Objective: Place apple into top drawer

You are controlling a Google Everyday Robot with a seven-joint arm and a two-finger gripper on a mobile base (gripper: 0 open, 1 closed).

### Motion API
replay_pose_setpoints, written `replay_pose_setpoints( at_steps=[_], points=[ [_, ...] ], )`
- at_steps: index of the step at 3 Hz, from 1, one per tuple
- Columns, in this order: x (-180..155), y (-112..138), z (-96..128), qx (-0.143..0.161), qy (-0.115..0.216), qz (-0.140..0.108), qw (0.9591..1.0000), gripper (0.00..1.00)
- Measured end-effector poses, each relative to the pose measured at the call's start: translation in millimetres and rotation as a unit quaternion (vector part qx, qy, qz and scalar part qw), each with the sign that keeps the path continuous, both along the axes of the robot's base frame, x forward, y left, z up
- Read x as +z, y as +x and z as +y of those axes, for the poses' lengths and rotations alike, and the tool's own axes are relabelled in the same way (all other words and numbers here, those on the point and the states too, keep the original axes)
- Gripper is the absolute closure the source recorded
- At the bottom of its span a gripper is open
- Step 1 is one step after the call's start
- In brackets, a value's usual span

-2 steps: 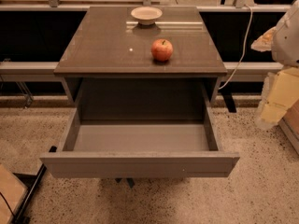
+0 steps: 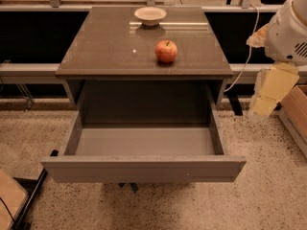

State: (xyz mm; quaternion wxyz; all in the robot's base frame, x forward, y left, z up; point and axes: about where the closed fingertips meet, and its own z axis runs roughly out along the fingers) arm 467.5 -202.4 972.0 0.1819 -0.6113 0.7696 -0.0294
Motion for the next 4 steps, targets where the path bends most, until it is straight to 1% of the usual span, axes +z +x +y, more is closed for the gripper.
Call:
replay_pose_setpoints(
  at_steps=[1, 2, 3, 4],
  points=[
    [0.0, 0.1, 0.1, 0.000, 0.000, 0.000, 1.0000, 0.00],
    [-6.8, 14.4, 12.2, -0.017, 0.047, -0.014, 0.9986, 0.00],
    [-16.9, 86.3, 43.5, -0.026, 0.135, -0.054, 0.9891, 0.00],
    [-28.9, 143.3, 60.3, -0.038, 0.180, -0.071, 0.9805, 0.00]
  ],
)
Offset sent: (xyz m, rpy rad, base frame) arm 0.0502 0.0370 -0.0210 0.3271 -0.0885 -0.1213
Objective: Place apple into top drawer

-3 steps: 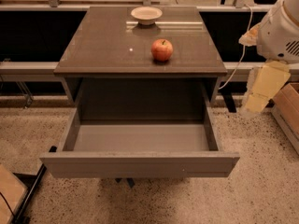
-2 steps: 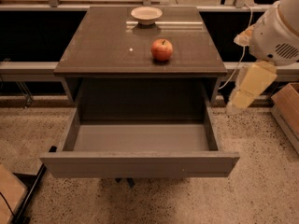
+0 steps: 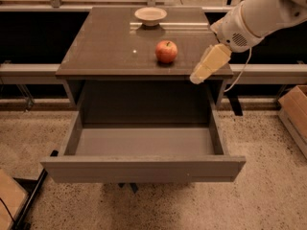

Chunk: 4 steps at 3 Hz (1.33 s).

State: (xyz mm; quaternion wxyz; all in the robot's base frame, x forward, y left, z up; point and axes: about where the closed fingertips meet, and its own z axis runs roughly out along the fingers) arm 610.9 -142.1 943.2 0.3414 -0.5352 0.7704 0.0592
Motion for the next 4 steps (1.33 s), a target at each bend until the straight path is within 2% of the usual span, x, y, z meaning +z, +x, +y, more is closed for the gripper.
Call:
replay_pose_setpoints(
  at_steps=[1, 2, 3, 4],
  points=[
    [-3.5, 5.5, 0.4, -0.001, 0.003, 0.000, 1.0000, 0.00],
    [-11.4, 34.6, 14.2, -0.049, 0.039, -0.016, 0.9979, 0.00],
    [-8.0, 81.4, 40.1, -0.089, 0.076, -0.052, 0.9917, 0.00],
    [-22.0, 129.7, 57.4, -0.122, 0.110, -0.049, 0.9852, 0.00]
  ],
)
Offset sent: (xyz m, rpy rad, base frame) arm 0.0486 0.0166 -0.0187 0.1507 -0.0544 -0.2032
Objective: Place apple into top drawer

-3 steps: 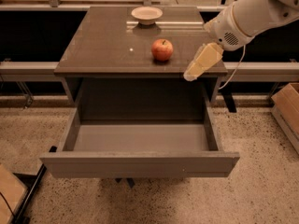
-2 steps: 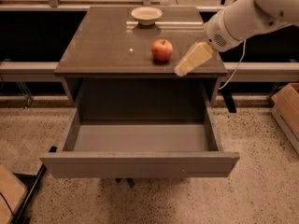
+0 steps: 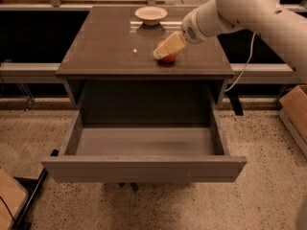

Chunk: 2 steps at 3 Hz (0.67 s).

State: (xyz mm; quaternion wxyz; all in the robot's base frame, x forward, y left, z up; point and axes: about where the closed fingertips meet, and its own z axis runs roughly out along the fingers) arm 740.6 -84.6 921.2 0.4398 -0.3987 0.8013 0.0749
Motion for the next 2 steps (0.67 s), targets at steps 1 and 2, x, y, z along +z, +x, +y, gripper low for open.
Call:
replay_pose_setpoints(
  at_steps=[1, 2],
  points=[
    [-34.7, 53.2, 24.3, -0.013, 0.034, 0.024, 0.9991, 0.00],
    [-57.1, 73.0, 30.0, -0.024, 0.046, 0.043, 0.9977, 0.00]
  ],
)
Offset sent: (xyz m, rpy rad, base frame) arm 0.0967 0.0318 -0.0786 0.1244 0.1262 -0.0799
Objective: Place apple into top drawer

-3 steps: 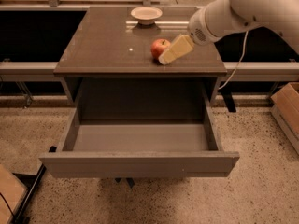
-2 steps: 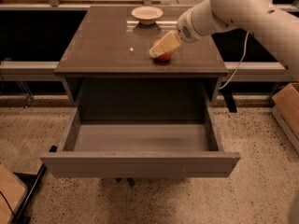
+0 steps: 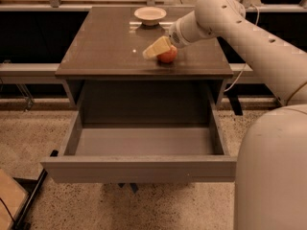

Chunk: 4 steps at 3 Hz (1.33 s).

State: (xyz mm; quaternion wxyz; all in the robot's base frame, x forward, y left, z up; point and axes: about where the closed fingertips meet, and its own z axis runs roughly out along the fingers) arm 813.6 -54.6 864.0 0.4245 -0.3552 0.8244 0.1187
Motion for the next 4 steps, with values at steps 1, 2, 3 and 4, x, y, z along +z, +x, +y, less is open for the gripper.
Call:
replay_pose_setpoints(
  at_steps=[1, 2, 3, 4],
  points=[
    [-12.6, 0.9, -4.5, -0.016, 0.004, 0.016, 0.9997, 0.19],
    [-17.0, -10.7, -13.8, -0.032, 0.004, 0.025, 0.9992, 0.41],
    [-17.0, -33.8, -26.1, -0.045, 0.004, 0.032, 0.9985, 0.65],
    [-3.2, -77.2, -39.3, -0.035, 0.006, 0.032, 0.9989, 0.89]
  ],
)
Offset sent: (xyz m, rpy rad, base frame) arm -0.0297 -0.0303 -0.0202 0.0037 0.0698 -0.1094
